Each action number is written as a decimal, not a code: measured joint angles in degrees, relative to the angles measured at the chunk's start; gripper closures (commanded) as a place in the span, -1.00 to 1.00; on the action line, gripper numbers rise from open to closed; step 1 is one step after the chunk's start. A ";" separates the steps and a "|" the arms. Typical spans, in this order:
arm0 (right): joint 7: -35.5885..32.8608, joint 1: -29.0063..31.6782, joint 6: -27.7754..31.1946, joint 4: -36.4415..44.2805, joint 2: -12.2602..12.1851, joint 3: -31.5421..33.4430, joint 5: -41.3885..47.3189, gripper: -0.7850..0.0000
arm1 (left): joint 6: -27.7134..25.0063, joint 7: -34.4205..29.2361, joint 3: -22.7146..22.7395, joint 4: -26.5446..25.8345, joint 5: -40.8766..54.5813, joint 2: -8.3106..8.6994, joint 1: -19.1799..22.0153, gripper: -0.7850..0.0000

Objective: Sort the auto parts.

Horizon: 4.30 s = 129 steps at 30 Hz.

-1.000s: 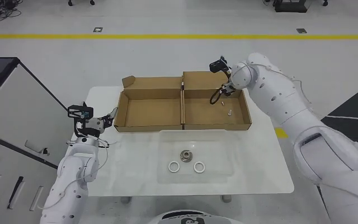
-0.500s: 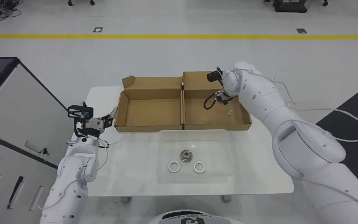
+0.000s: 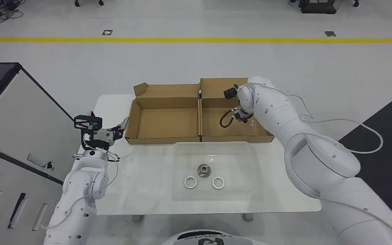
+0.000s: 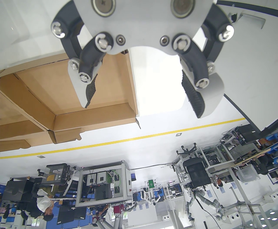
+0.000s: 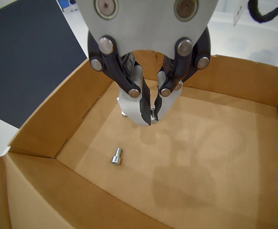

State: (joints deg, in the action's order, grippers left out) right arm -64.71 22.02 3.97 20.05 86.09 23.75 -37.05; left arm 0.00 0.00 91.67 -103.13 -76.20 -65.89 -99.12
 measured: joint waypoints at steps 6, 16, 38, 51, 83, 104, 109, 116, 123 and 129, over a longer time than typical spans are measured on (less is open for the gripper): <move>0.28 -0.05 0.55 -2.80 1.60 -0.17 -0.48 0.78 | 0.00 0.00 0.00 0.00 0.00 0.00 0.00 -1.00; 1.33 -0.90 1.39 -6.09 3.14 0.47 -0.43 0.43 | 0.00 0.00 0.00 0.00 0.00 0.00 0.00 -1.00; 6.44 -6.67 22.50 -4.45 -0.16 9.16 10.90 -1.00 | 0.00 0.00 0.00 0.00 0.00 0.00 0.00 -1.00; 1.50 -3.93 37.21 7.48 -6.81 16.83 19.33 -1.00 | 0.00 0.00 0.00 0.00 0.00 0.00 0.00 -1.00; -2.73 29.72 32.91 64.00 -43.00 36.79 54.01 -1.00 | 0.00 0.00 0.00 0.00 0.00 0.00 0.00 -1.00; -0.11 31.12 35.54 65.73 -47.15 35.47 58.95 -1.00 | 0.00 0.00 0.00 0.00 0.00 0.00 0.00 -1.00; -0.11 31.12 35.54 65.73 -47.15 35.47 58.95 -1.00 | 0.00 0.00 0.00 0.00 0.00 0.00 0.00 -1.00; 0.26 31.37 35.48 65.83 -47.07 35.61 59.24 -1.00 | 0.00 0.00 0.00 0.00 0.00 0.00 0.00 -1.00; 0.76 35.11 36.40 66.74 -48.05 38.51 64.32 -1.00 | 0.00 0.00 0.00 0.00 0.00 0.00 0.00 -1.00; 1.05 38.76 36.66 68.19 -49.63 41.49 70.28 -1.00 | 0.00 0.00 0.00 0.00 0.00 0.00 0.00 -1.00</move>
State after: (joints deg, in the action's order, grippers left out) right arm -63.66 60.78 40.63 88.24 36.46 65.24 33.23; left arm 0.00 0.00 91.67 -103.13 -76.20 -65.89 -99.12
